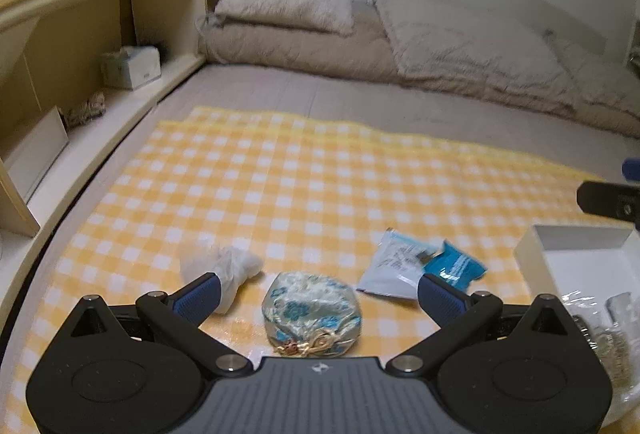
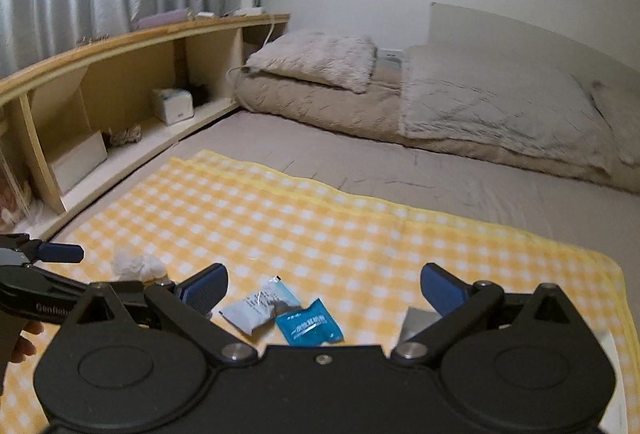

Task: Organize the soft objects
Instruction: 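Withdraw both tools from the box toward the remaining items on the blanket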

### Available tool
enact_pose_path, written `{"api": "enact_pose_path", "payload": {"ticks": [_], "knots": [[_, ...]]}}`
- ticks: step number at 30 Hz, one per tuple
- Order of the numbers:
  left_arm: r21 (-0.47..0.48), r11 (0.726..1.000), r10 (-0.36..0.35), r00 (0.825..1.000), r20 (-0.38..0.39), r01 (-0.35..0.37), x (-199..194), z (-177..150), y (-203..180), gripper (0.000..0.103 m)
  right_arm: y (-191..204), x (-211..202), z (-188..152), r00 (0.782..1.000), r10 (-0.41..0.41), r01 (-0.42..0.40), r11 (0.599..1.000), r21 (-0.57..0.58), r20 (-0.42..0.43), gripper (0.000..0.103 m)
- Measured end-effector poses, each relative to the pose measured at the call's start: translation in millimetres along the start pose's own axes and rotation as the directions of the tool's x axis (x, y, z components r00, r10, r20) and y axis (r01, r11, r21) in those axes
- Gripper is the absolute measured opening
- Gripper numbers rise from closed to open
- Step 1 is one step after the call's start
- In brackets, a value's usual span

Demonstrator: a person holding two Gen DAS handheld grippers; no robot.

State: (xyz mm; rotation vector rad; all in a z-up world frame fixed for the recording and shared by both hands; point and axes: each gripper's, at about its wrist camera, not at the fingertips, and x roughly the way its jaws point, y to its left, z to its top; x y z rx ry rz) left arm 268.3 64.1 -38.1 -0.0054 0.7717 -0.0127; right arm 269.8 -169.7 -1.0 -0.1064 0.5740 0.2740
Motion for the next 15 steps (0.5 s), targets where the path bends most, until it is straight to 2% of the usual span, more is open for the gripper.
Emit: {"api": "enact_pose_path", "payload": {"ticks": [6, 10, 15], "knots": [[0.0, 1.0, 0.006, 0.998, -0.068, -0.006, 32, -3, 10, 0.103, 1, 44, -2, 0.999, 0.014, -0.019, 0.993, -0.114, -0.043, 0.103], [0.017, 1.0, -0.006, 0.995, -0.104, 0.008, 50, -3, 10, 0.103, 3, 72, -12, 0.992, 0.033, -0.058, 0.978, -0.201, -0.125, 0.103], [0.051, 0.998, -0.025, 0.988, -0.155, 0.034, 70, -7, 3, 0.103, 10, 103, -25, 0.972, 0.083, -0.142, 0.953, -0.267, -0.221, 0.101]]}}
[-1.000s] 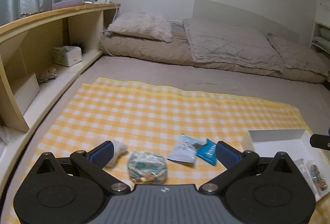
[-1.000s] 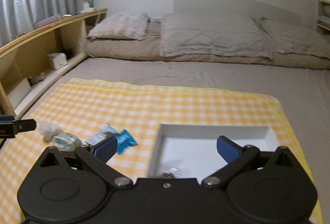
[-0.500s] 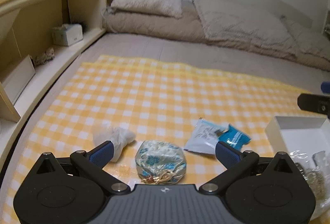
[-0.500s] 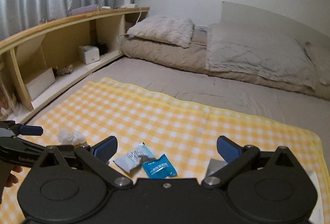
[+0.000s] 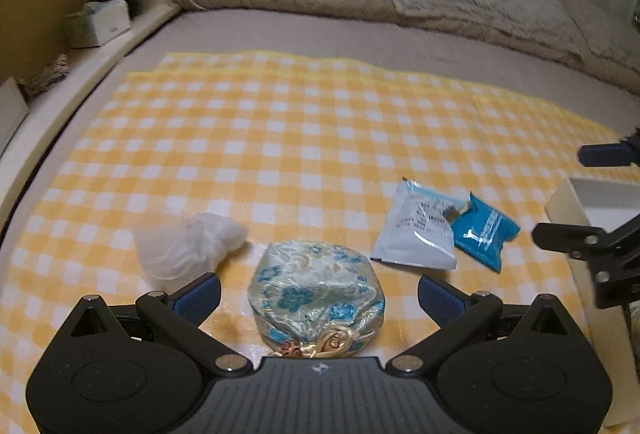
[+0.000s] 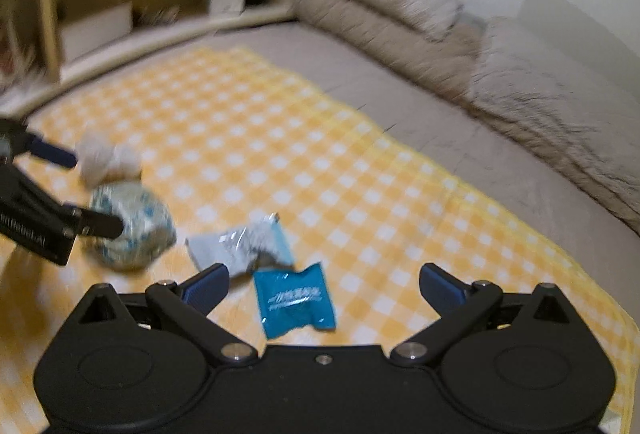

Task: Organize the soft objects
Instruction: 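Grasp the floral fabric pouch with the left tool while the right tool grasps the blue packet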

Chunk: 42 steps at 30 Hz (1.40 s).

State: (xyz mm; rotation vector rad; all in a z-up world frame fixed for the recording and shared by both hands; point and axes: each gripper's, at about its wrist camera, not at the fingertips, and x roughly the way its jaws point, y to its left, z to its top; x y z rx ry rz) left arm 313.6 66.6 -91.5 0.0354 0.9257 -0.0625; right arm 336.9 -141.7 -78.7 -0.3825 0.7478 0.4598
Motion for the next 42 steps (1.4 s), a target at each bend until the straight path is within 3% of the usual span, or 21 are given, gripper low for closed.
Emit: {"api": "enact_pose_path", "payload": {"ticks": [7, 13, 20, 23, 25, 27, 35, 38, 42], "knots": [[0.065, 0.998, 0.022, 0.998, -0.055, -0.018, 26, -5, -4, 0.103, 4, 43, -12, 0.992, 0.06, -0.066, 0.997, -0.046, -0.109, 0.093], [0.081, 0.996, 0.027, 0.997, -0.073, -0.021, 38, -6, 0, 0.1, -4, 67, -16, 0.986, 0.079, -0.085, 0.996, -0.03, -0.15, 0.085], [0.126, 0.992, 0.013, 0.996, -0.09, -0.001, 42, -10, -7, 0.083, 0, 82, -15, 0.98, 0.137, -0.144, 0.989, -0.037, -0.143, 0.083], [0.12, 0.993, 0.006, 0.996, -0.086, 0.004, 41, -13, -11, 0.077, 8, 89, -14, 0.977, 0.144, -0.155, 0.986, -0.059, -0.158, 0.077], [0.118, 0.993, 0.003, 0.997, -0.082, 0.007, 42, -12, -12, 0.074, 9, 89, -13, 0.977, 0.149, -0.159, 0.986, -0.054, -0.151, 0.074], [0.115, 0.993, 0.001, 0.997, -0.079, 0.009, 43, -9, -12, 0.071, 8, 89, -12, 0.975, 0.16, -0.169, 0.985, -0.043, -0.152, 0.064], [0.089, 0.996, 0.011, 1.0, -0.025, -0.009, 23, -2, -12, 0.066, 4, 81, -12, 0.979, 0.116, -0.118, 0.993, -0.001, -0.169, 0.057], [0.075, 0.997, 0.008, 1.0, -0.007, -0.008, 14, 1, -13, 0.058, 1, 73, -13, 0.981, 0.113, -0.112, 0.994, 0.013, -0.16, 0.055], [0.051, 0.999, 0.0, 1.0, 0.02, -0.001, 4, 4, -14, 0.057, -3, 55, -12, 0.985, 0.109, -0.104, 0.994, 0.042, -0.131, 0.053]]}}
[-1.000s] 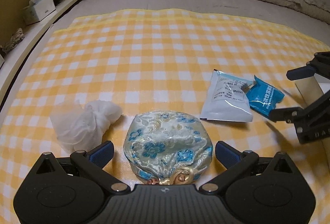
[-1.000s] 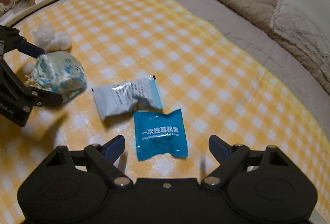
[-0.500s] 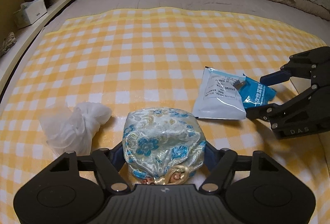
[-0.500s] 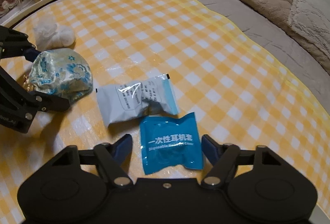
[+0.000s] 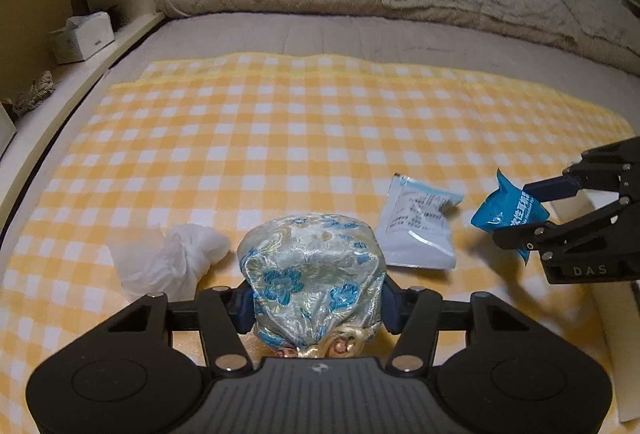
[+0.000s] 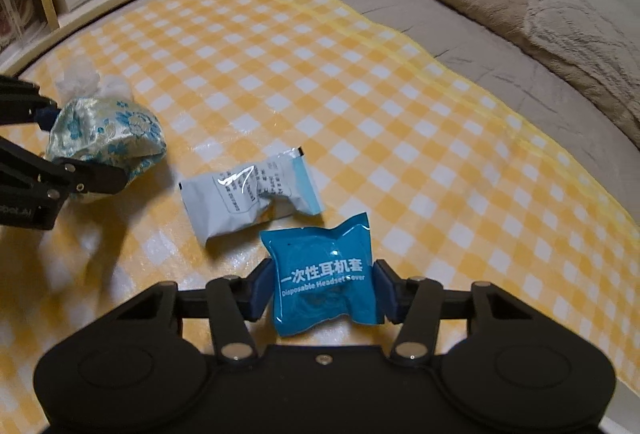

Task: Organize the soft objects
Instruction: 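Grasp the floral fabric pouch with the left tool while the right tool grasps the blue packet, then carry the floral pouch and blue packet over the white box with both tools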

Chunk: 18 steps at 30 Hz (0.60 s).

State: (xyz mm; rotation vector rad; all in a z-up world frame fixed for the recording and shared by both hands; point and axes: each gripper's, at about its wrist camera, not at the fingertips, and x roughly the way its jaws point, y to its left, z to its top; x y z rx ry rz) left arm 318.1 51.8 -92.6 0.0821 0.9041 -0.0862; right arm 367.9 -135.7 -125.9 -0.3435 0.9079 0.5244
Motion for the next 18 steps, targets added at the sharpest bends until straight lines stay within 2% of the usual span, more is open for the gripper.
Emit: {"api": "enact_pose_path", "payload": {"ticks": [8, 18], "knots": [[-0.037, 0.999, -0.006, 0.998, 0.068, 0.009, -24, 9, -1, 0.056, 3, -39, -1, 0.998, 0.008, -0.011, 0.999, 0.048, 0.068, 0.052], [-0.052, 0.998, -0.022, 0.987, 0.162, 0.031, -68, 4, -11, 0.056, 9, -87, -14, 0.985, -0.037, 0.014, 0.99, 0.139, 0.17, 0.052]]}}
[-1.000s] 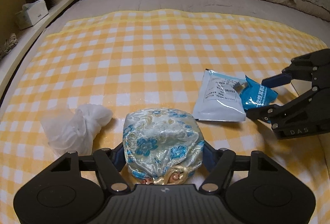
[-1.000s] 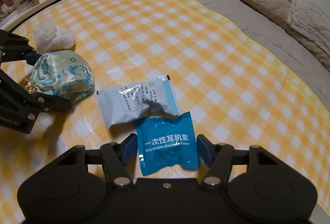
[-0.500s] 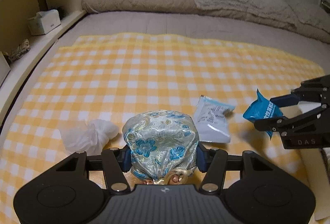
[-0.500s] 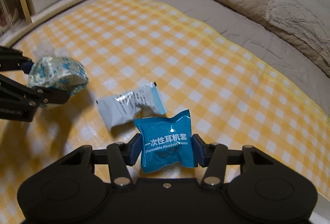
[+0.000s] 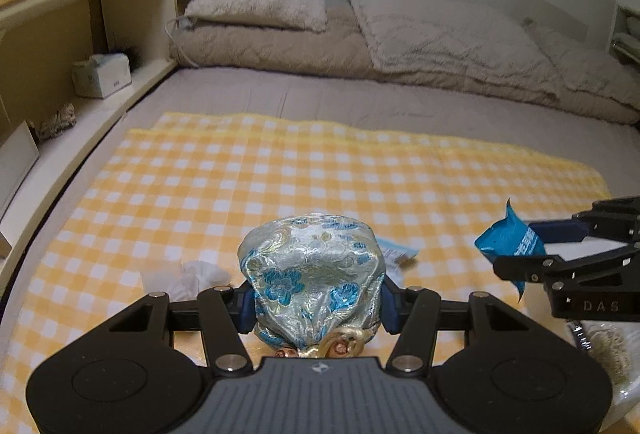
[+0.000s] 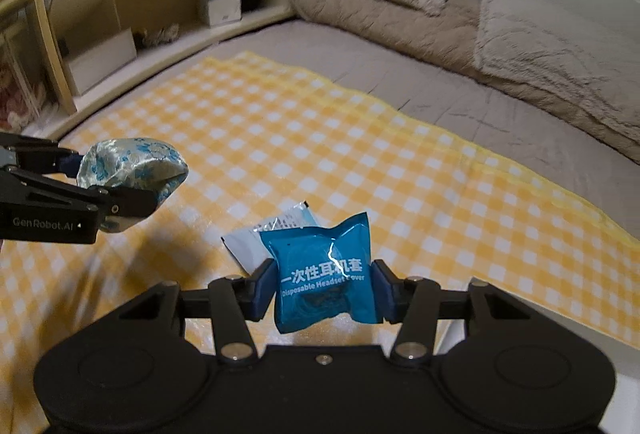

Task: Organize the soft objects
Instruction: 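Carry the floral pouch and blue packet over the white box with both tools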

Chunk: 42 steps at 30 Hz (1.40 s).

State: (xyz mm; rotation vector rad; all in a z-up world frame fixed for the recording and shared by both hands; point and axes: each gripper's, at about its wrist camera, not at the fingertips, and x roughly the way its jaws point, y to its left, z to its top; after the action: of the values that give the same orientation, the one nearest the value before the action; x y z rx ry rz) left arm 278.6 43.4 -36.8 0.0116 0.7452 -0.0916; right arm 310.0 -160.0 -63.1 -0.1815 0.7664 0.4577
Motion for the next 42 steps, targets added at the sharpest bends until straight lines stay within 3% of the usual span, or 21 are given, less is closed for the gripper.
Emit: {"api": "enact_pose_path", "payload": {"ticks": [14, 25, 31, 42], "knots": [[0.003, 0.997, -0.079, 0.983, 0.166, 0.079, -56, 2, -38, 0.056, -12, -79, -8, 0.995, -0.035, 0.022, 0.989, 0.144, 0.093, 0.052], [0.073, 0.981, -0.188, 0.962, 0.196, 0.177, -68, 10, -90, 0.056, -64, -133, -37, 0.985, -0.127, 0.094, 0.964, 0.248, 0.119, 0.052], [0.126, 0.965, -0.252, 0.95, 0.182, 0.232, -60, 10, -128, 0.056, -93, -152, -57, 0.976, -0.181, 0.142, 0.949, 0.28, 0.119, 0.052], [0.198, 0.916, -0.372, 0.924, 0.09, 0.35, -19, -2, -200, 0.056, -141, -160, -81, 0.968, -0.239, 0.195, 0.911, 0.364, 0.08, 0.052]]}}
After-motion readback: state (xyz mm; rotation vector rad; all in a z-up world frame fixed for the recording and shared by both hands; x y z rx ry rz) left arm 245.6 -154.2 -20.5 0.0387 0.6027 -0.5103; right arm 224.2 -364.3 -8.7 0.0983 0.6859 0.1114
